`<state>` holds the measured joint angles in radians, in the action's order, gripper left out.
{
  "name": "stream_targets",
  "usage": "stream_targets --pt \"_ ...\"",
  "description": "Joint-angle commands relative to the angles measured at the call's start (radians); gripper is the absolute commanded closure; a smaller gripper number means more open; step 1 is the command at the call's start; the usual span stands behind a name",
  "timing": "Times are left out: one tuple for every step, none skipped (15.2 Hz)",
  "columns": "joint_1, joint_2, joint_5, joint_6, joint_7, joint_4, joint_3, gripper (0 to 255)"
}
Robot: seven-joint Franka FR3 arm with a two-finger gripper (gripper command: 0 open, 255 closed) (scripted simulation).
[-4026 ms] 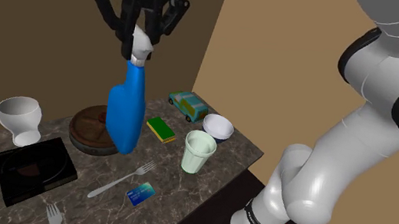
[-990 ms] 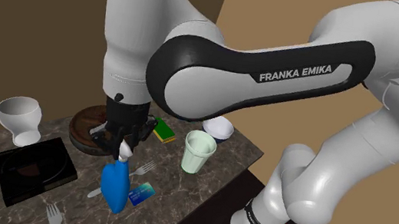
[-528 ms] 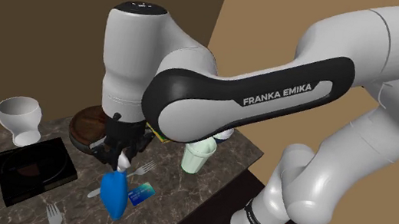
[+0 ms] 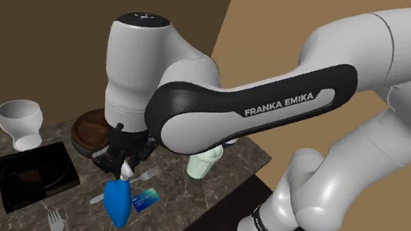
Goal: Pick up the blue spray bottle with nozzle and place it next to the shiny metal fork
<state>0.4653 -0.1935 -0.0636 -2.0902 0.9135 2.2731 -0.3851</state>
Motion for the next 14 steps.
stream_targets --pt "0.000 0.000 0.000 0.000 0.000 0.000 0.000 255" --pt "0.000 0.000 0.000 0.000 0.000 0.000 0.000 0" --pt "0.000 0.000 0.000 0.000 0.000 0.000 0.000 0" --pt "0.000 0.000 0.000 0.000 0.000 0.000 0.000 0" --pt "0.000 0.000 0.000 0.000 0.000 0.000 0.000 0" --pt "0.000 0.000 0.000 0.000 0.000 0.000 0.000 0" --pt "0.000 0.000 0.000 0.000 0.000 0.000 0.000 0" --pt "0.000 -0.013 -0.004 0.034 -0.003 -0.022 0.003 0" --pt "0.000 -0.024 -0.006 0.069 -0.006 -0.046 0.006 0" --pt "0.000 -0.034 -0.008 0.103 -0.008 -0.071 0.008 0" --pt "0.000 -0.041 -0.010 0.130 -0.009 -0.092 0.010 0" --pt "0.000 -0.041 -0.010 0.130 -0.009 -0.092 0.010 0" --pt "0.000 -0.041 -0.010 0.130 -0.009 -0.092 0.010 0" --pt "0.000 -0.041 -0.010 0.130 -0.009 -0.092 0.010 0"
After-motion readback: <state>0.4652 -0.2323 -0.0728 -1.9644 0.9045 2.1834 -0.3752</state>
